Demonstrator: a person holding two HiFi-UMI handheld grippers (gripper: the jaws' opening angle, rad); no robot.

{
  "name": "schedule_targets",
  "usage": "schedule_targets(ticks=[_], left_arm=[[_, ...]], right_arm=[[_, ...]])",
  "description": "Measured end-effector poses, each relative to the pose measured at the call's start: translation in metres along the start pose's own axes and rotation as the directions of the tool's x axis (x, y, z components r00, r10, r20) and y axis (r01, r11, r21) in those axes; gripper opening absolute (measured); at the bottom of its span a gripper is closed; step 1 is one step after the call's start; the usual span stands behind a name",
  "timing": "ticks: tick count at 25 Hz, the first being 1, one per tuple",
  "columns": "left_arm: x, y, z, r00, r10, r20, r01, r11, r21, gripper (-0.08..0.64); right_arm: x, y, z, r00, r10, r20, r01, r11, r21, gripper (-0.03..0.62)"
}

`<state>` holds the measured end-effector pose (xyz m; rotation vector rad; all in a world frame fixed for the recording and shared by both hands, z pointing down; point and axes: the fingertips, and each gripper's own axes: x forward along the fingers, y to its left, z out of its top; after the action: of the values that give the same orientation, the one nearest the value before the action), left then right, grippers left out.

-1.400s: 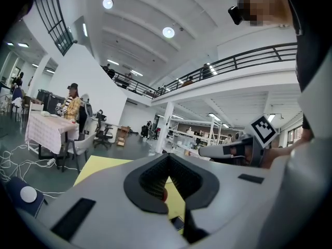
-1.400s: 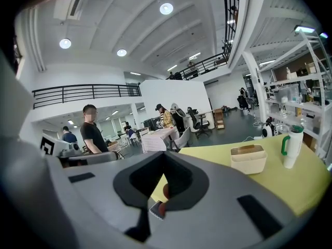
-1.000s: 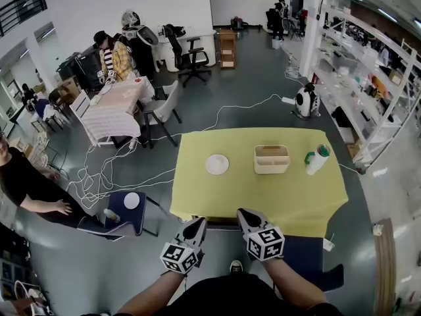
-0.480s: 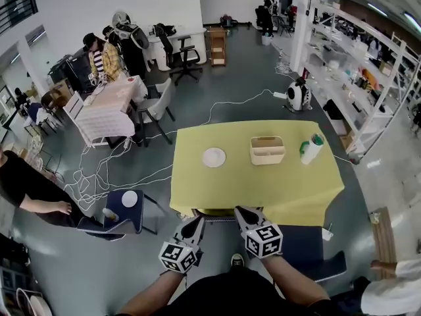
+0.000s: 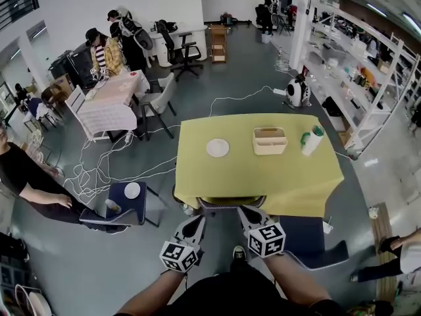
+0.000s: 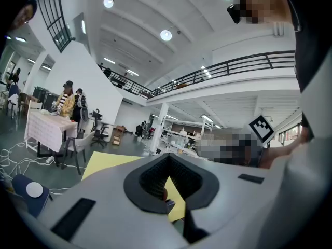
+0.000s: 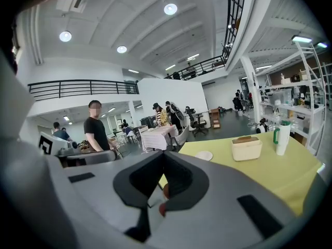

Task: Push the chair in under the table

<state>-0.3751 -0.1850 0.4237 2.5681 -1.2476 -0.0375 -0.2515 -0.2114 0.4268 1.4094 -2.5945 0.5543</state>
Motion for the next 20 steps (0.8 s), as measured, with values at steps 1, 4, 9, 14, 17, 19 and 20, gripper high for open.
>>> schedule_targets(ticks=[1, 4, 9, 14, 17, 19, 20], left_arm=[[-0.007, -0.001, -0.002, 1.0, 0.001, -0.001, -0.001, 1.0, -0.001, 0.008], [-0.029, -0.006, -0.01, 1.0, 0.001, -0.003, -0.001, 1.0, -0.004, 0.008], [-0.06, -0.015, -0.019, 1.0, -0.013, -0.006, 0.013, 1.0, 0.001, 0.008], [-0.079, -0.028, -0.019, 1.0, -0.02, 0.009, 0.02, 1.0, 0.0, 0.008], [-0.088, -0.035, -0.018, 1.0, -0.021, 0.014, 0.021, 1.0, -0.002, 0.008], [-0.093, -0.04, -0.019, 1.0, -0.021, 0.015, 0.021, 1.0, -0.004, 0.008], [-0.095, -0.043, -0.019, 1.0, -0.02, 0.015, 0.02, 1.0, -0.005, 0.008]], right_arm=[[-0.004, 0.005, -0.004, 1.0, -0.001, -0.001, 0.001, 1.0, -0.001, 0.014], [-0.016, 0.022, -0.014, 1.0, -0.008, 0.0, 0.008, 1.0, 0.0, 0.014], [-0.035, 0.048, -0.027, 1.0, -0.02, 0.0, 0.02, 1.0, -0.008, 0.014], [-0.055, 0.062, -0.034, 1.0, -0.031, -0.005, 0.03, 0.999, -0.016, 0.014], [-0.065, 0.071, -0.034, 1.0, -0.03, -0.003, 0.03, 0.999, -0.024, 0.014], [-0.072, 0.075, -0.035, 1.0, -0.029, -0.004, 0.029, 0.999, -0.026, 0.014], [-0.075, 0.076, -0.036, 1.0, -0.028, -0.005, 0.028, 0.999, -0.026, 0.014]])
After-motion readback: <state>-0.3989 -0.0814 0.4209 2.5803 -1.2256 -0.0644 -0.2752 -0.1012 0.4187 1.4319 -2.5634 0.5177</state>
